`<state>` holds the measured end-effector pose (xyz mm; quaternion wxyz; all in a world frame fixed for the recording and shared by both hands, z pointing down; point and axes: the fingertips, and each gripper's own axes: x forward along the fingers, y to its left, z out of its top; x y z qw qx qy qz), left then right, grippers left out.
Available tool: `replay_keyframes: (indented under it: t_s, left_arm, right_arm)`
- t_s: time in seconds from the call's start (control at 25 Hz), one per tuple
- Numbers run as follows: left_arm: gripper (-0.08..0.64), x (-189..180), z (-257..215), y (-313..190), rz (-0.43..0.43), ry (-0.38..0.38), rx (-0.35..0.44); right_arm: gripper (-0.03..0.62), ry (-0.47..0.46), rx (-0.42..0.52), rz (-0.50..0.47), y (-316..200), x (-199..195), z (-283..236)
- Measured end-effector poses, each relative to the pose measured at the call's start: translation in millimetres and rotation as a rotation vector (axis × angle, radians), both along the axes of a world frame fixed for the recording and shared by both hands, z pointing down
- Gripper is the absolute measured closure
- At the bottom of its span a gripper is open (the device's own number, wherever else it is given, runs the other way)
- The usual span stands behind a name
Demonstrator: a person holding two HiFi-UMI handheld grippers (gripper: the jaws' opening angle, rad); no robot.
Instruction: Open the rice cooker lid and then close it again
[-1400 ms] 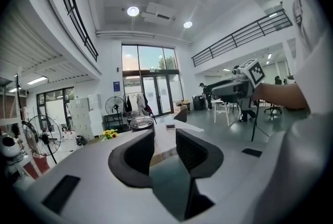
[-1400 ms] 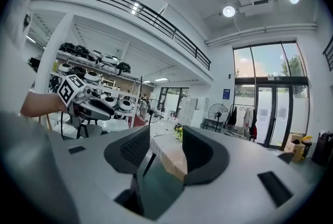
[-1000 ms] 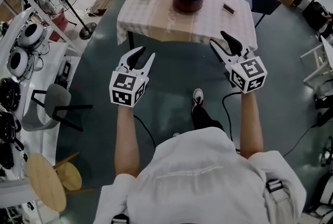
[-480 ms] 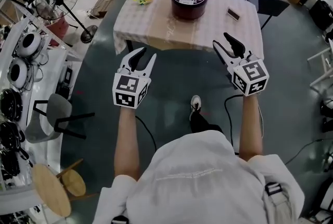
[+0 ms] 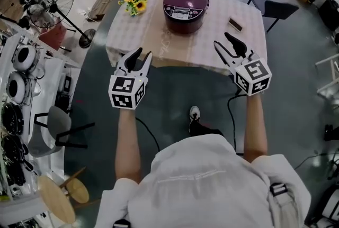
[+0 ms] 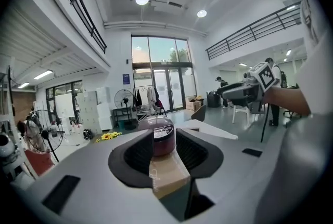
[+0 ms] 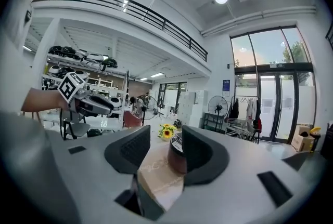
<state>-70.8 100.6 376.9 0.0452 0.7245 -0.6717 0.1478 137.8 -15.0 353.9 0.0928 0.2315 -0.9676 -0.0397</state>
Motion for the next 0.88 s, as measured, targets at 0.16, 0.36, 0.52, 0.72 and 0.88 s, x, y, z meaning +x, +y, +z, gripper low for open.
replay_keyframes:
  t_s: [0.16,0.36,0.52,0.72,0.88]
  left_arm:
    - [0.414,-1.2,-1.3,-33.0,-0.01,0.026,-0.002]
    - [0.414,1.6,-0.3,-67.7,-0.017,0.036,-0.011]
    - [0.414,2.5,-0.9,-89.9,-0.032,0.039,-0.016]
    - [0.414,1.1,6.2,-109.6,-0.039,0.039,-0.03]
    - [0.414,-4.9,11.2,-119.0,-0.053,0.041,-0.044]
  right_arm:
    - [0.385,0.003,-0.013,-0.014,-33.2,-1.9,2.6]
    - [0.385,-0.005,-0.017,-0.021,-70.6,-1.0,2.1]
    - [0.387,0.0,-0.02,-0.036,-93.4,0.5,3.1]
    - [0.387,0.006,-0.03,-0.047,-115.3,-1.5,12.2]
    - [0.408,0.015,-0.041,-0.062,-127.6,-5.3,19.3]
